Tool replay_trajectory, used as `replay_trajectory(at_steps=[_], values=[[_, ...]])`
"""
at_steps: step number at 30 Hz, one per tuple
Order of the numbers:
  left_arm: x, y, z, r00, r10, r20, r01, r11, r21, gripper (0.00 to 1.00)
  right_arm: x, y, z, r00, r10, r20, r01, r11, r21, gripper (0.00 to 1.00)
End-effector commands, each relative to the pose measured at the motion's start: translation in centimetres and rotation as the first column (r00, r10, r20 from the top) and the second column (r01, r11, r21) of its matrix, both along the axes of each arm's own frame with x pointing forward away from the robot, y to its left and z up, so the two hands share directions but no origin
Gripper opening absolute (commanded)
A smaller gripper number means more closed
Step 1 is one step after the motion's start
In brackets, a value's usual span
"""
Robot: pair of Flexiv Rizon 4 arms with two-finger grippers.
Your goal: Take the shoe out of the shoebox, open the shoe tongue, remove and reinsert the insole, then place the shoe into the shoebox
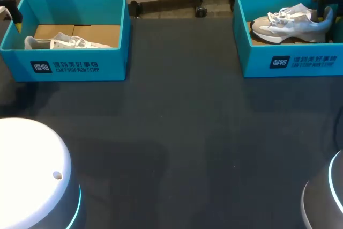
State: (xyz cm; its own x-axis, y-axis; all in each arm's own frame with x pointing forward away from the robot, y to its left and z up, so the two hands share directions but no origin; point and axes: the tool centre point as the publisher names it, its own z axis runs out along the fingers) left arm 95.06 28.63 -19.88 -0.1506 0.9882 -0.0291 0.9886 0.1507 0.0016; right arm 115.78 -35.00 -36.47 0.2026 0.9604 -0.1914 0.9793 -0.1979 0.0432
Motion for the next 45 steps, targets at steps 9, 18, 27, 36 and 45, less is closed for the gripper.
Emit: replay_trajectory(at_steps=[9, 18, 27, 36, 45], values=[[-0.2, 0.0, 0.0, 1.0, 0.0, 0.004, 0.0, 1.0, 0.002, 1.0, 1.0, -0.4, -1.5, 1.0, -0.01, -0.025, 0.01, 1.0, -0.004, 0.43], [-0.2, 0.0, 0.0, 1.0, 0.0, 0.004, 0.0, 1.0, 0.002, 1.0, 0.9, -0.5, -1.3, 0.999, -0.027, -0.027, 0.027, 0.999, -0.025, 0.0], [-0.2, 0.0, 0.0, 1.0, 0.0, 0.004, 0.0, 1.0, 0.002, 1.0, 0.0, -0.6, 0.3, 0.999, -0.039, -0.013, 0.038, 0.998, -0.051, 0.0], [-0.2, 0.0, 0.0, 1.0, 0.0, 0.004, 0.0, 1.0, 0.002, 1.0, -1.4, -0.3, 4.6, 1.0, -0.013, -0.002, 0.013, 0.997, -0.078, 0.0], [-0.2, 0.0, 0.0, 1.0, 0.0, 0.004, 0.0, 1.0, 0.002, 1.0, -2.7, 0.3, 8.8, 1.0, 0.019, -0.007, -0.02, 0.994, -0.112, 0.0]])
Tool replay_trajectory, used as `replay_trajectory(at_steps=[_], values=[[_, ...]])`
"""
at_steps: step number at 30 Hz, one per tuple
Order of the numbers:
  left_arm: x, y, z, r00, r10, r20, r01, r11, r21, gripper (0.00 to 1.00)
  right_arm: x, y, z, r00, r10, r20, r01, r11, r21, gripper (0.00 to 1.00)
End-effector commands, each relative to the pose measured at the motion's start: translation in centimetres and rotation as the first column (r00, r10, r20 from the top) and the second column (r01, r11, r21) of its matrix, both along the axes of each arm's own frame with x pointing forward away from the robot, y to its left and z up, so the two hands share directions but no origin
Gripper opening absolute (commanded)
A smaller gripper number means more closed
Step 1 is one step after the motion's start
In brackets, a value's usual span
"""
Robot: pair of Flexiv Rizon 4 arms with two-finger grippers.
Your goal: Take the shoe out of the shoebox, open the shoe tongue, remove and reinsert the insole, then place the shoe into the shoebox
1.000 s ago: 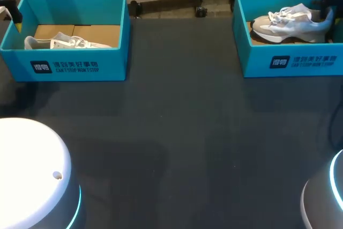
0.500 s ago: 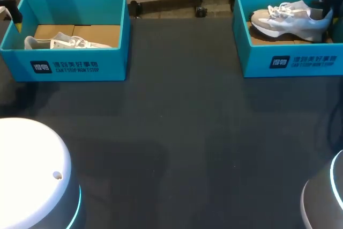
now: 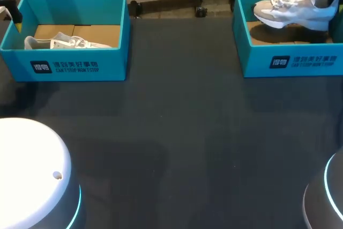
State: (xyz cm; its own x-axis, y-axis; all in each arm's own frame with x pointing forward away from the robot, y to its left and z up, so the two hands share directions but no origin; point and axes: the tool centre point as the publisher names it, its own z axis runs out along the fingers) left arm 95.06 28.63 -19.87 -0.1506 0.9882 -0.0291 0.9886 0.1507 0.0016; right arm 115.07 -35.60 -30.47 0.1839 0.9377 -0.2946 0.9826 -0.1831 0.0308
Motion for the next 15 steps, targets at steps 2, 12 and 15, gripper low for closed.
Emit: replay_trajectory(at_steps=[2, 12, 15], values=[[-0.2, 0.0, 0.0, 1.0, 0.0, 0.004, 0.0, 1.0, 0.002, 1.0, -2.3, 1.2, 3.8, 1.0, 0.01, 0.025, -0.01, 1.0, -0.009, 0.0], [-0.2, 0.0, 0.0, 1.0, 0.0, 0.004, 0.0, 1.0, 0.002, 1.0, -3.2, 2.6, 8.7, 0.999, 0.029, 0.026, -0.029, 1.0, -0.011, 0.0], [-0.2, 0.0, 0.0, 1.0, 0.0, 0.004, 0.0, 1.0, 0.002, 1.0, -3.5, 2.9, 10.0, 0.999, 0.029, 0.024, -0.029, 1.0, -0.005, 0.0]])
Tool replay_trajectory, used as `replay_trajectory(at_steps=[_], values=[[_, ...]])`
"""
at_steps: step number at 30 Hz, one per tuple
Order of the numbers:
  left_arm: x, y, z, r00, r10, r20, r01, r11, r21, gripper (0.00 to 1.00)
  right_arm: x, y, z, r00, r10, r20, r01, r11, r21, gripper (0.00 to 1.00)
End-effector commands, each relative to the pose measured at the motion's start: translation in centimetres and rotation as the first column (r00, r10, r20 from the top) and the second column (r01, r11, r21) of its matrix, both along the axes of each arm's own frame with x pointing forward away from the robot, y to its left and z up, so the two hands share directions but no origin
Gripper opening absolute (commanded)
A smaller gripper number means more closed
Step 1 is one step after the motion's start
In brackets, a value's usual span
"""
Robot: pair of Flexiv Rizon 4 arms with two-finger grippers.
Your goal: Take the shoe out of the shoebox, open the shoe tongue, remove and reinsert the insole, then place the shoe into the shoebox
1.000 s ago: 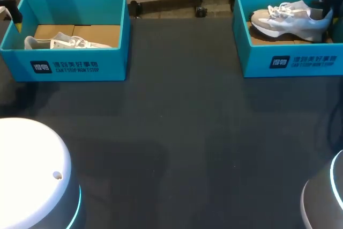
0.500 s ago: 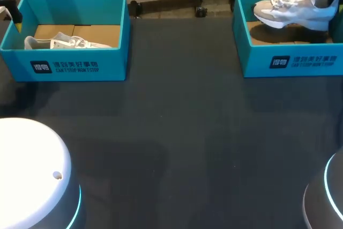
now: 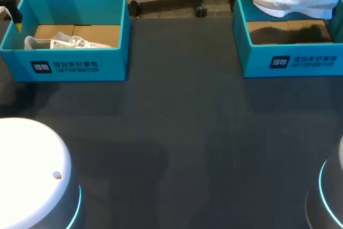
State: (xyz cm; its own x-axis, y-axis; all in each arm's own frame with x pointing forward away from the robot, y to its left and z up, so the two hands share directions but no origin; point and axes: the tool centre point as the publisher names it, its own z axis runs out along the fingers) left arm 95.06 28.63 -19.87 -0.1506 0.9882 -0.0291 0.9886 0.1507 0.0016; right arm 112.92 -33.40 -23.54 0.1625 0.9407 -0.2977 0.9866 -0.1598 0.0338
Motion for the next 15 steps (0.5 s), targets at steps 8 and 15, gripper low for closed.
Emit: replay_trajectory(at_steps=[8, 15], values=[[-0.2, 0.0, 0.0, 1.0, 0.0, 0.004, 0.0, 1.0, 0.002, 1.0, -2.0, 1.5, 5.4, 0.999, -0.028, 0.016, 0.028, 1.0, -0.009, 0.0], [-0.2, 0.0, 0.0, 1.0, 0.0, 0.004, 0.0, 1.0, 0.002, 1.0, -2.1, 2.0, 6.2, 1.0, -0.012, 0.004, 0.012, 1.0, 0.022, 0.0]])
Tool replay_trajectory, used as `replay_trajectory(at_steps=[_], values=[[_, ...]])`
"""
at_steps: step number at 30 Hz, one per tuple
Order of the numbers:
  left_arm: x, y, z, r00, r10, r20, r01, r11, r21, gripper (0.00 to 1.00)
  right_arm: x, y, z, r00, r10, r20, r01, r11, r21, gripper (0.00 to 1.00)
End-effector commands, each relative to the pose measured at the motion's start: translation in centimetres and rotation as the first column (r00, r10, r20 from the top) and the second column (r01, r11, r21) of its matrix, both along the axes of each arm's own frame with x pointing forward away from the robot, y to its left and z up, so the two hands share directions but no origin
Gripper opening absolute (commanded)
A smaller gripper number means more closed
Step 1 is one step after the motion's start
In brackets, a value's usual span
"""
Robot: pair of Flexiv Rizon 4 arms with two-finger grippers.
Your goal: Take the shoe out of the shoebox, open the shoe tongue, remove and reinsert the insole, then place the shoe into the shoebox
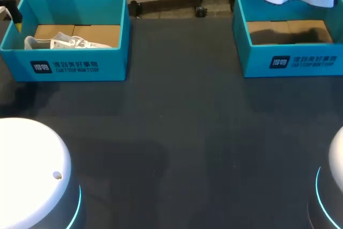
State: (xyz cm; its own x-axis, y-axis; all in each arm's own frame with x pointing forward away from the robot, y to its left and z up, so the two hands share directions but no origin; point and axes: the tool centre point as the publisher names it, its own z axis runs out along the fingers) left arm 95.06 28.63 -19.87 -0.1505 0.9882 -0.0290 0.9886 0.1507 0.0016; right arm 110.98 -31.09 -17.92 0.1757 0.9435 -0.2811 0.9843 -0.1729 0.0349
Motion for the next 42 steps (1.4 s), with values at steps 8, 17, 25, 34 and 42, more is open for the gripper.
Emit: replay_trajectory(at_steps=[8, 17, 25, 34, 42], values=[[-0.2, 0.0, 0.0, 1.0, 0.0, 0.004, 0.0, 1.0, 0.002, 1.0, -0.2, -0.3, 0.6, 1.0, 0.001, 0.001, -0.001, 1.0, 0.005, 0.0], [-0.2, 0.0, 0.0, 1.0, 0.0, 0.004, 0.0, 1.0, 0.002, 1.0, -0.2, -0.3, 0.6, 1.0, 0.001, 0.001, -0.001, 1.0, 0.005, 0.0], [-0.2, 0.0, 0.0, 1.0, 0.0, 0.004, 0.0, 1.0, 0.002, 1.0, -2.3, 2.1, 1.0, 1.0, -0.006, 0.007, 0.006, 1.0, -0.002, 0.0], [-0.2, 0.0, 0.0, 1.0, 0.0, 0.004, 0.0, 1.0, 0.002, 1.0, -6.2, 5.0, 1.8, 1.0, -0.016, 0.019, 0.017, 0.999, -0.042, 0.0], [-0.2, 0.0, 0.0, 1.0, 0.0, 0.004, 0.0, 1.0, 0.002, 1.0, -9.9, 8.0, 2.1, 0.999, -0.028, 0.034, 0.03, 0.999, -0.043, 0.0]])
